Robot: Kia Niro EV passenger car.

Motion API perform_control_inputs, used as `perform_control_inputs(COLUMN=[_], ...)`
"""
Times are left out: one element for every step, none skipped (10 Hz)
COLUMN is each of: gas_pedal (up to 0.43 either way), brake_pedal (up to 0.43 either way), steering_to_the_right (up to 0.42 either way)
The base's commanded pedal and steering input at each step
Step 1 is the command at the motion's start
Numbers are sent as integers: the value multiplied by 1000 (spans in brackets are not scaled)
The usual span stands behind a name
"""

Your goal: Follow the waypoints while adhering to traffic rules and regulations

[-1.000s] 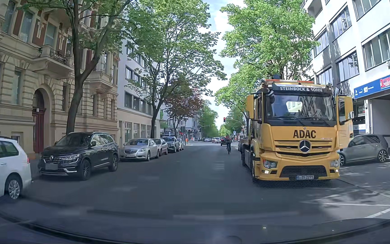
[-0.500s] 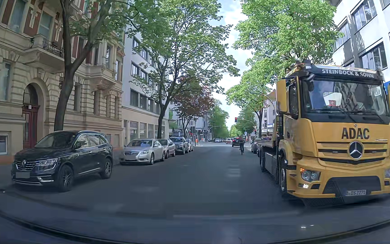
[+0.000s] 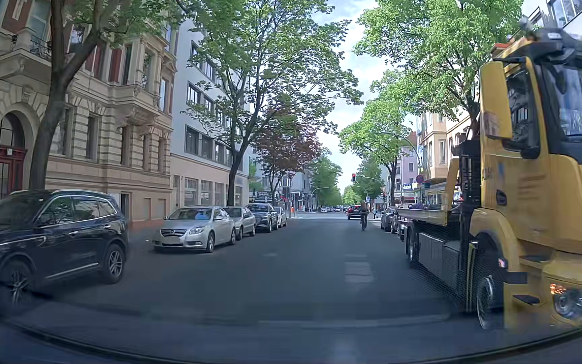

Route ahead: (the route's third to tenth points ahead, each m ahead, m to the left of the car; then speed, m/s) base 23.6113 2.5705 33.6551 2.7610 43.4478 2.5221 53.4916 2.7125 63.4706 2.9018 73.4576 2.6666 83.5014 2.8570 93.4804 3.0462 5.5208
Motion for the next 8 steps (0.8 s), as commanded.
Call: perform_control_inputs(gas_pedal=[197, 197, 189, 189, 169, 169, 169, 157], brake_pedal=[18, 18, 18, 18, 18, 18, 24, 18], steering_to_the_right=[47, 47, 47, 47, 47, 47, 49, 50])
